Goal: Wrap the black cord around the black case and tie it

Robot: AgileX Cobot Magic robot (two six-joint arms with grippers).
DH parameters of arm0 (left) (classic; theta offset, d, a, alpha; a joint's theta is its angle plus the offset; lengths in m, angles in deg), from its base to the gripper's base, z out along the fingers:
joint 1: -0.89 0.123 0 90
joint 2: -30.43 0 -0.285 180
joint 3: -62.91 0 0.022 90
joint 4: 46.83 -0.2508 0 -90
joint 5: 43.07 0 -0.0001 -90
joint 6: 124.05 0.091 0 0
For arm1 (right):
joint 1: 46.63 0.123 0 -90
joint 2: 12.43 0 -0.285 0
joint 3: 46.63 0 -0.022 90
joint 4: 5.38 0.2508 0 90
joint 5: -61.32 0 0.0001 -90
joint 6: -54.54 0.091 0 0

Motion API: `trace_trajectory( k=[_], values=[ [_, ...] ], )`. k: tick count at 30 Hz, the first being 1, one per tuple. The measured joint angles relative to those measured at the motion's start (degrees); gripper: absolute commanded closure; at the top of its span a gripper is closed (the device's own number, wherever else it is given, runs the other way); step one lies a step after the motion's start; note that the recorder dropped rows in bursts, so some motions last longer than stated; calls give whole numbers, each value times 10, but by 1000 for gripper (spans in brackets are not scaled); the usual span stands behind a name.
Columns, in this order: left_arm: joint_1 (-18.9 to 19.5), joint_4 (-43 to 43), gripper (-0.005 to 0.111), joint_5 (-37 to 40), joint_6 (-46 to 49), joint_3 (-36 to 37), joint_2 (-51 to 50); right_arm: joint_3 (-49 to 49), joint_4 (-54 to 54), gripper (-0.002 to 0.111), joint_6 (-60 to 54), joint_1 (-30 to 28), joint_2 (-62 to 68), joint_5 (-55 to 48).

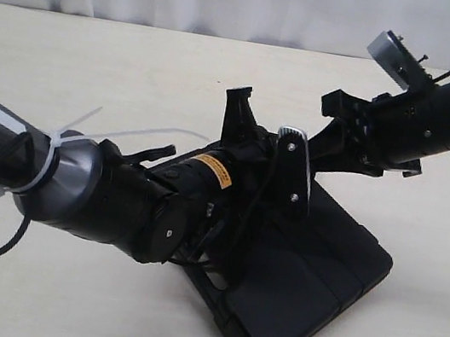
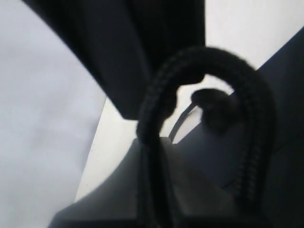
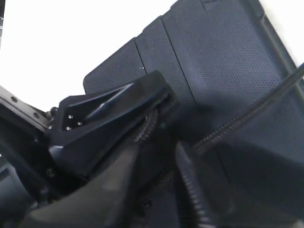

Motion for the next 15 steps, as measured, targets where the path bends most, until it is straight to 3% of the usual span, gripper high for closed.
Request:
trace_trajectory(
  k=[4, 15],
  values=[
    [0, 2, 107, 13, -1, 0, 0, 0, 0, 60, 0, 0, 0, 0],
    [0, 4, 107, 33, -1, 0, 0, -19, -21, 59, -44, 0, 0, -8]
  ],
)
